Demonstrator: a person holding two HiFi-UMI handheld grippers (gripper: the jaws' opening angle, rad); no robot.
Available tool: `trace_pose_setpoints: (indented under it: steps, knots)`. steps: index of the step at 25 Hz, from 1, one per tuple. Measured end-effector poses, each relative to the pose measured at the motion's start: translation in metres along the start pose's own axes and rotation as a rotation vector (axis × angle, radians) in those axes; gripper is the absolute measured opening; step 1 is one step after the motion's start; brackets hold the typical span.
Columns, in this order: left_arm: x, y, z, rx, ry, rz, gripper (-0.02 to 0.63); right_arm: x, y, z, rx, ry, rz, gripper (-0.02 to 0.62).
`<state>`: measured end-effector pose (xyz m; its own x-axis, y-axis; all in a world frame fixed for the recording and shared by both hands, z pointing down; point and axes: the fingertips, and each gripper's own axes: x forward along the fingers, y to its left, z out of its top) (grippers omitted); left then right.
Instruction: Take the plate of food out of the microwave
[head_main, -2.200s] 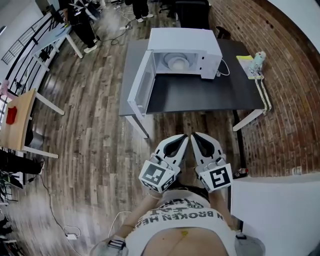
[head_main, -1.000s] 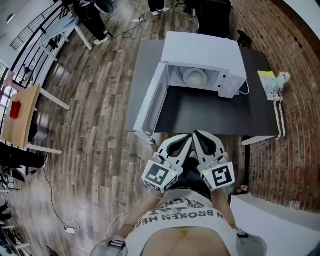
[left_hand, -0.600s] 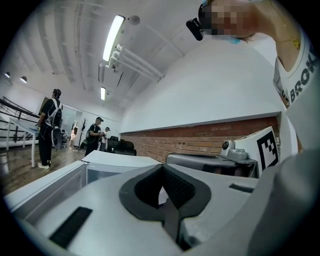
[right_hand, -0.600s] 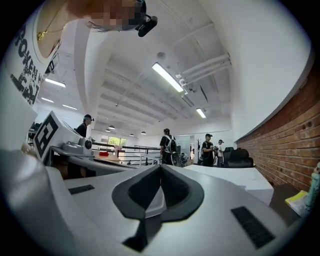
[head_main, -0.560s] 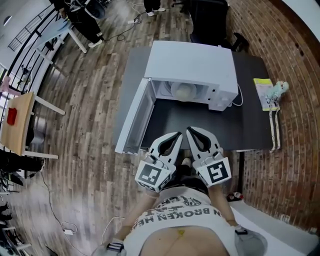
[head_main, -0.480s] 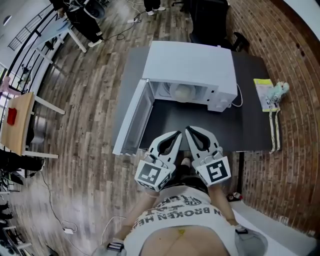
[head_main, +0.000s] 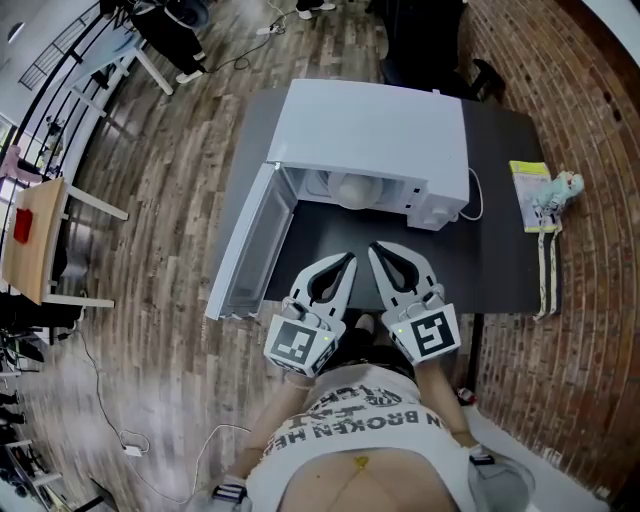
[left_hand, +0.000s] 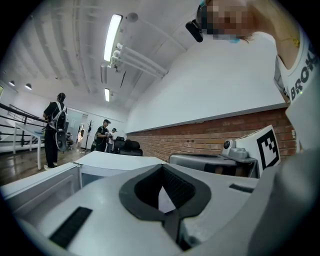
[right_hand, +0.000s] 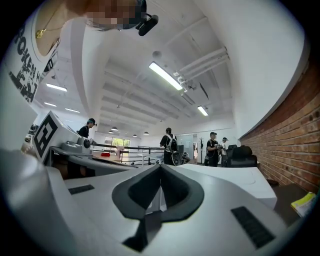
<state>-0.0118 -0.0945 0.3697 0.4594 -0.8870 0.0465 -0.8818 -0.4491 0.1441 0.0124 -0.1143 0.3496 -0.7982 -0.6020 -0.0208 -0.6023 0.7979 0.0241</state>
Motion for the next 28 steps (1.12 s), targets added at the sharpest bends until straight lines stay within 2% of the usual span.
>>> trace_pose_setpoints:
  steps: [6, 18, 28]
  knots:
    - [0.014, 0.021, 0.002, -0.005, 0.008, -0.015, 0.005, 0.022, -0.005, -0.004, 0.014, 0.013, -0.005, 0.008]
    - [0.063, 0.073, 0.014, -0.038, -0.002, -0.145, 0.005, 0.071, -0.042, -0.006, 0.000, 0.023, -0.144, 0.008]
    - [0.074, 0.125, -0.015, -0.127, 0.044, -0.190, 0.005, 0.116, -0.044, -0.043, 0.038, 0.099, -0.196, 0.008]
